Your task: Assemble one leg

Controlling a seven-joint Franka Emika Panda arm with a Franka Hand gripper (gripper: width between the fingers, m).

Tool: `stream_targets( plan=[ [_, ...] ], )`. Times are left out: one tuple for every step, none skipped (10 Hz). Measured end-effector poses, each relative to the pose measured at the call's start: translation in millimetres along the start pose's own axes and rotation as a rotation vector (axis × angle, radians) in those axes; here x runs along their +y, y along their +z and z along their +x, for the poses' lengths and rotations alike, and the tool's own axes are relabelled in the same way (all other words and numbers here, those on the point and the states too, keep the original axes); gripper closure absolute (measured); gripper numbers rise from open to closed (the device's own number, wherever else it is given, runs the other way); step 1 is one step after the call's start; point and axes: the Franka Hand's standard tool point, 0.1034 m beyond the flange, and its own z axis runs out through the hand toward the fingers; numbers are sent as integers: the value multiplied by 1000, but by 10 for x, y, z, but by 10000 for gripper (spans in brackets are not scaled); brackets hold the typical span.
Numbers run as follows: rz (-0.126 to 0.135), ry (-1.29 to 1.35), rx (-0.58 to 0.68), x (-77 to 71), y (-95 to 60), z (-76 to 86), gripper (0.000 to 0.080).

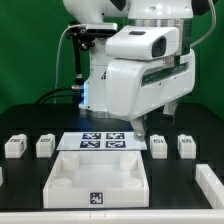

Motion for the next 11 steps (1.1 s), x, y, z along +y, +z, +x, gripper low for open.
stream_targets(
  plan=[
    [0, 0, 0, 0, 1, 0, 150],
    [0, 0, 0, -1, 3, -1, 150],
    [0, 0, 0, -1, 3, -1, 150],
    [1, -18, -1, -1, 5, -2, 150],
    [1, -39, -1, -1, 6, -3, 150],
    [1, -39, -2, 0, 13, -14, 150],
    [-6, -192, 1, -5, 66, -185, 150],
    [-6, -337, 1, -58, 178, -448, 150],
    [12, -464, -5, -128, 339, -727, 150],
    [28, -567, -7, -158, 469, -916, 150],
    [31, -671, 0, -178, 595, -1070, 150]
  ],
)
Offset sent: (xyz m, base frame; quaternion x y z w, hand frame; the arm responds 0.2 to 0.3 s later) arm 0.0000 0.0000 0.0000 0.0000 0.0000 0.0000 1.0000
